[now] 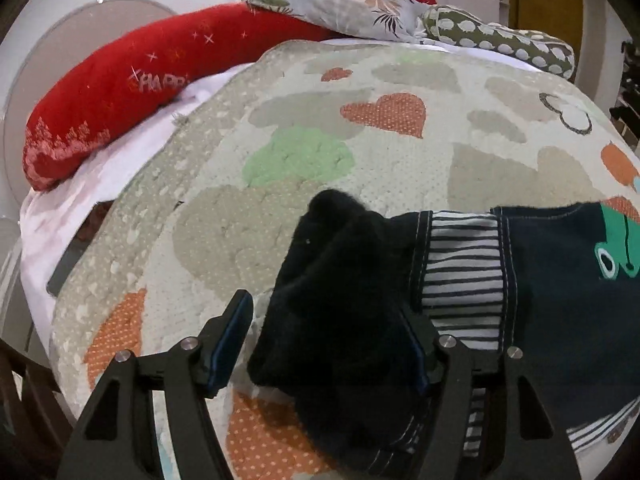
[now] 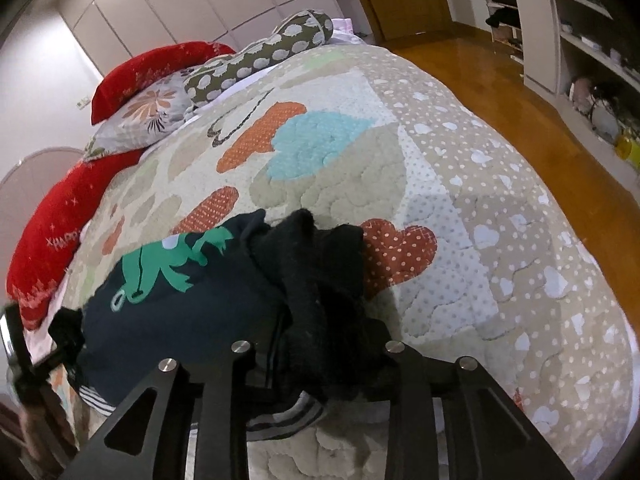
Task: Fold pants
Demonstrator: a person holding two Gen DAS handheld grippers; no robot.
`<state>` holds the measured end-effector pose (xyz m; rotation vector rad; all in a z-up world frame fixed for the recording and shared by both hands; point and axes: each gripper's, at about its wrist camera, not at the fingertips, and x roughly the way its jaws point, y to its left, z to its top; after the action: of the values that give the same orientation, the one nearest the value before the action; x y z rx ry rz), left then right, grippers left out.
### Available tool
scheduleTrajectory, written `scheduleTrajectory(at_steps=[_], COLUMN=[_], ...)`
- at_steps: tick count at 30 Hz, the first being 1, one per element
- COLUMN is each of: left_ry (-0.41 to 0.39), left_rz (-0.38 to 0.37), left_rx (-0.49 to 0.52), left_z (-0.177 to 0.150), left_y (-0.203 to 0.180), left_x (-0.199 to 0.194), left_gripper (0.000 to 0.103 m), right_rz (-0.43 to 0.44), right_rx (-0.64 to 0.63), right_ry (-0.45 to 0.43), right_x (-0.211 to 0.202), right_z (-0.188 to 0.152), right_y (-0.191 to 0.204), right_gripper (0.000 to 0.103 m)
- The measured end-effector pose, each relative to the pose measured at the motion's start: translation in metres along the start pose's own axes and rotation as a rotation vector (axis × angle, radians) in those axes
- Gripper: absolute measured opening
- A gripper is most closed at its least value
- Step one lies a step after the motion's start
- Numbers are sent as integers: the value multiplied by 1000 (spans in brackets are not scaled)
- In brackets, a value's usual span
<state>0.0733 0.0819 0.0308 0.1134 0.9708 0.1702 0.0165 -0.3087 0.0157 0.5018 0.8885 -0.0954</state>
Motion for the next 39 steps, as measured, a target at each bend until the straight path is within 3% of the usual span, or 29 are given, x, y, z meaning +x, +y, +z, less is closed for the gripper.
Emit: scheduleTrajectory(at_steps=[3, 5, 7, 11, 13, 17, 19, 21, 26, 30, 34, 39], left_ry=[-1, -13, -44, -107, -109, -57, -56, -71, -88, -40, 39, 159], left_rz=[-77, -132, -134, -146, -178, -261, -281, -308, -419, -554, -679, -730], left_rx=[-38, -89, -117, -162, -180, -146, -96, -39, 131, 230, 322, 442], left_z=[0, -4, -8, -22, -30, -40, -38, -33, -2, 32, 59, 71], left_y=[10, 23, 32, 41, 40, 21, 7, -8, -65, -130, -209, -301], left_x=[-11, -25, -40, -75, -84, -87, -91, -99, -117, -123, -119, -93], left_gripper=[67, 67, 67, 69, 72, 72, 72, 72, 72, 72, 73, 73], right_rz=[39, 38, 34, -10, 20, 145, 132, 83, 27, 88, 159, 183], right_rx=[26, 63, 87, 116, 112, 33, -23, -20, 84, 123, 126, 107], right_ry=[-17, -88, -152, -265, -303, -248, -205, -223, -259, -219, -175, -127], right_x=[-7, -27, -48, -92, -110, -108, -96, -91, -91, -83, -70, -54], right_z=[3, 6, 7, 7, 3, -7, -13, -18, -26, -30, -33, -32], right_y=[-4, -12, -20, -27, -21, 11, 28, 31, 0, -22, -25, -23], right_gripper=[36, 53, 61, 61, 61, 61, 61, 61, 65, 67, 67, 68])
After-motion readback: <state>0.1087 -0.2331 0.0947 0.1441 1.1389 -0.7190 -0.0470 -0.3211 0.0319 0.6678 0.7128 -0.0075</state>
